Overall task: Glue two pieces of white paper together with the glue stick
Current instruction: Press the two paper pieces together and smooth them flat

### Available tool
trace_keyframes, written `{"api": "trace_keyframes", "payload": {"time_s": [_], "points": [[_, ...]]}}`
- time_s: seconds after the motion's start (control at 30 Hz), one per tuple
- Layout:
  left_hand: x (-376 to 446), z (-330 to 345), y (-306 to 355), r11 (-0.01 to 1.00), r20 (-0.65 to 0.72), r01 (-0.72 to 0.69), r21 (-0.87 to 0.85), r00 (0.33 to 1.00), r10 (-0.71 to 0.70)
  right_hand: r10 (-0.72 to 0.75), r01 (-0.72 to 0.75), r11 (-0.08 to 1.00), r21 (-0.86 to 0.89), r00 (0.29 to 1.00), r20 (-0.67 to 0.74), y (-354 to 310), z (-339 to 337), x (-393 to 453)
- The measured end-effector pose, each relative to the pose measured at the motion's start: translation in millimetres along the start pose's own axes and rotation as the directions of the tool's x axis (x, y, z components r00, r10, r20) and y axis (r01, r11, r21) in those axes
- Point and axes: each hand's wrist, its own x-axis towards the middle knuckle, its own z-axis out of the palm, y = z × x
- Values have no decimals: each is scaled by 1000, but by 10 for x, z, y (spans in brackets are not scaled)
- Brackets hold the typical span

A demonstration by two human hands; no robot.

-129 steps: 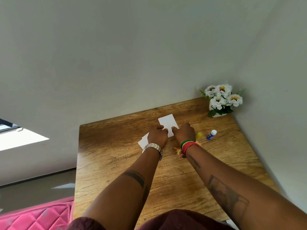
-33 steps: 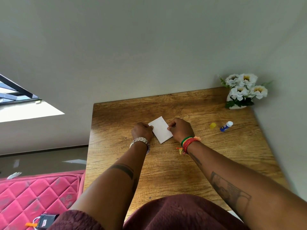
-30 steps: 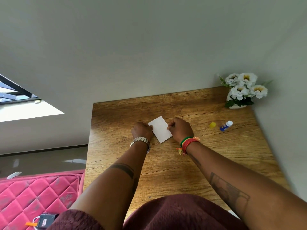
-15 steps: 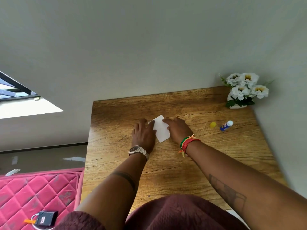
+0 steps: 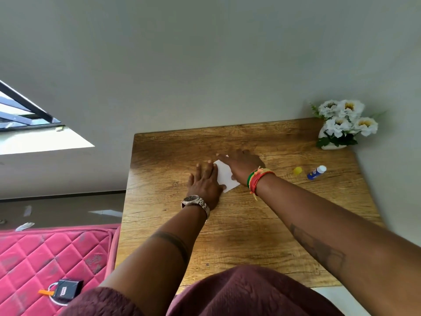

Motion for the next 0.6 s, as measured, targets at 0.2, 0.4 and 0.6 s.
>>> {"api": "trace_keyframes", "payload": {"time_s": [0.2, 0.4, 0.6], "points": [[26, 23, 19, 1000, 28, 28, -15, 999, -27, -50, 35, 997, 69, 973, 223, 172, 6, 88], [39, 38, 53, 998, 47, 59, -6, 997, -59, -33, 16, 998, 67, 963, 268, 189, 10, 99], [42, 37, 43, 998, 49, 61, -15, 997, -60, -18, 3, 999, 48, 949, 315, 188, -8, 129]]}}
